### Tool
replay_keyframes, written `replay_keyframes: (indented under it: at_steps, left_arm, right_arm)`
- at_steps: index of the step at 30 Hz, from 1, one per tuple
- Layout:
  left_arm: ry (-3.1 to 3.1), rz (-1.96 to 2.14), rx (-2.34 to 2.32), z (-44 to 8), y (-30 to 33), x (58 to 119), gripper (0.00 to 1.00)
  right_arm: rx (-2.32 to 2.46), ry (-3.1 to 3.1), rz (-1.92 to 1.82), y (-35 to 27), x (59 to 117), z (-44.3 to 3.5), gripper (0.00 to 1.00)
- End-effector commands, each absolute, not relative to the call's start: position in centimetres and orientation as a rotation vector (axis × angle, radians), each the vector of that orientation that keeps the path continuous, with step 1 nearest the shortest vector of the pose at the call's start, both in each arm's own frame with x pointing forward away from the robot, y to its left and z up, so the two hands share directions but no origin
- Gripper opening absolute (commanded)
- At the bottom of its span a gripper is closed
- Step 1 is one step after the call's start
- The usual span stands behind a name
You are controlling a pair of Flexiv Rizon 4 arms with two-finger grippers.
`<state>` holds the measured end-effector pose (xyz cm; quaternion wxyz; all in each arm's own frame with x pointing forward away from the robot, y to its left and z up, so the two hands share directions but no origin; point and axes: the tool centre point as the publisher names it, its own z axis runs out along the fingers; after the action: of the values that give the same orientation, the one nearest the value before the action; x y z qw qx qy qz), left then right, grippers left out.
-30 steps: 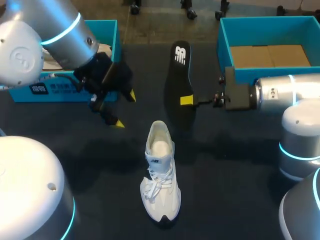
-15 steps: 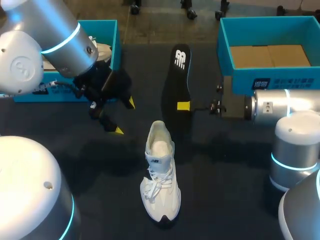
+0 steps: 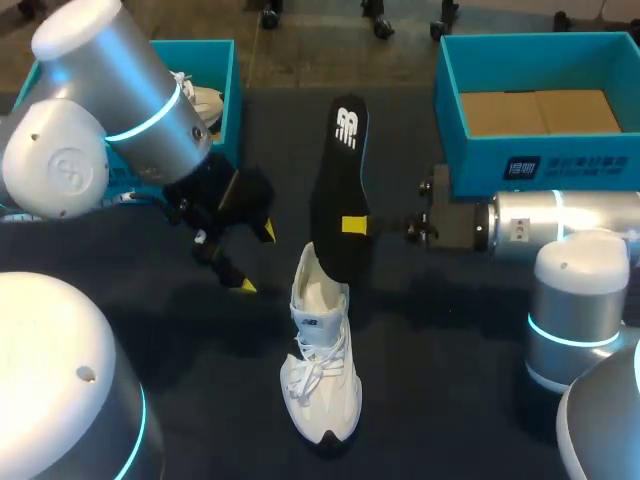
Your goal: Take the shoe out of the shoebox, open the shoe tongue, remove and reinsert the insole, then place the shoe into the shoebox
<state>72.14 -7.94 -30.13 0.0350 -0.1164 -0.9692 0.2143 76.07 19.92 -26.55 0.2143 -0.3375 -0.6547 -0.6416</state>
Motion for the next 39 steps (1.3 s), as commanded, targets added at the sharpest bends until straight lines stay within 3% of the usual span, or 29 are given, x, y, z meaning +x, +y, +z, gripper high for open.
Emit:
replay_keyframes:
  at_steps: [1, 39]
  left_arm:
    - [-2.968, 0.621, -0.350, -31.4, -7.9, 72.4, 1.00]
    - [-2.946, 0.609, -0.160, -35.1, -9.2, 72.1, 1.00]
  right_arm:
    - [-0.919, -1.801, -1.814, 20.8, 76.3, -27.2, 0.00]
    - [-0.916, -1.828, -1.847, 22.7, 76.4, -28.6, 0.00]
